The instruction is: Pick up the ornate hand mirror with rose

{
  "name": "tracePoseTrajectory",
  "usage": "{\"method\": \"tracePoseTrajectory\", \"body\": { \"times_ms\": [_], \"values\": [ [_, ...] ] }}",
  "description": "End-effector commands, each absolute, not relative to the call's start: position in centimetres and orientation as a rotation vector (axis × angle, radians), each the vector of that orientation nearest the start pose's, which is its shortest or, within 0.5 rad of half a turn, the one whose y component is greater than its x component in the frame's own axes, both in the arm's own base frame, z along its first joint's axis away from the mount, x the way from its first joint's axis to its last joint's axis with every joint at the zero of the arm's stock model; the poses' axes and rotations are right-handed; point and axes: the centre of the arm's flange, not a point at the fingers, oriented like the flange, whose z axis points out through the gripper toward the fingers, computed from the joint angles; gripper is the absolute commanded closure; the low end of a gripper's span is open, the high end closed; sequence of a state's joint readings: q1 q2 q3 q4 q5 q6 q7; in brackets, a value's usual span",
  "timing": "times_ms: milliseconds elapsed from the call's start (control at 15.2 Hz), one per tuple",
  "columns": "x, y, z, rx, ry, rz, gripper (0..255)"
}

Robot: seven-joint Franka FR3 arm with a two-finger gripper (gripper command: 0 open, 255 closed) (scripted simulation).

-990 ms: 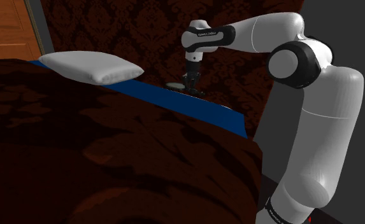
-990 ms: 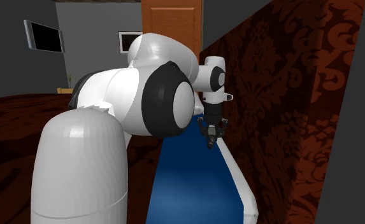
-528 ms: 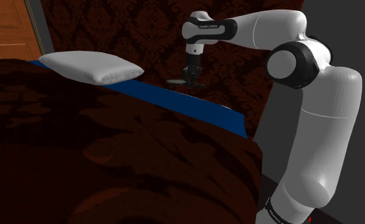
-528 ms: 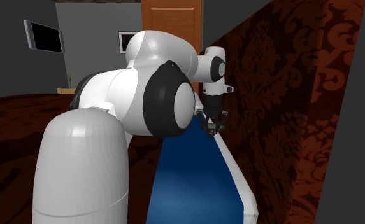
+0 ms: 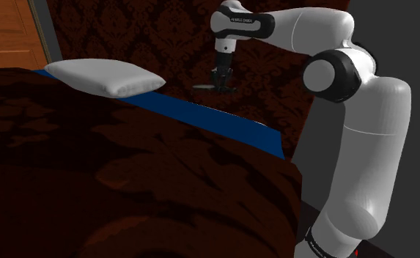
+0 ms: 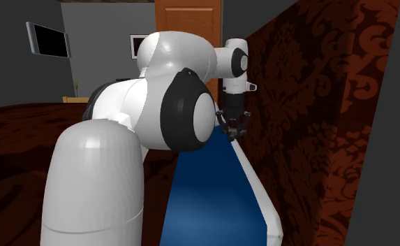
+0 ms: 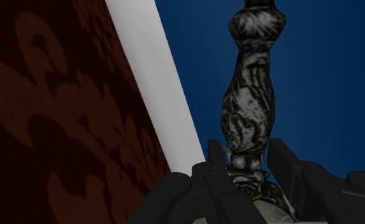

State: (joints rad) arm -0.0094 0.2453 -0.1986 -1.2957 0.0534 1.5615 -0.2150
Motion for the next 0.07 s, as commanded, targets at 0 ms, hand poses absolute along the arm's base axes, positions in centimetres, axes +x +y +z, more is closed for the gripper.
{"method": "tracePoseTrajectory", "body": {
  "times_ms": [0],
  "values": [
    [61.82, -10.76, 61.45, -3.141, -0.023, -0.04, 255]
  ]
}}
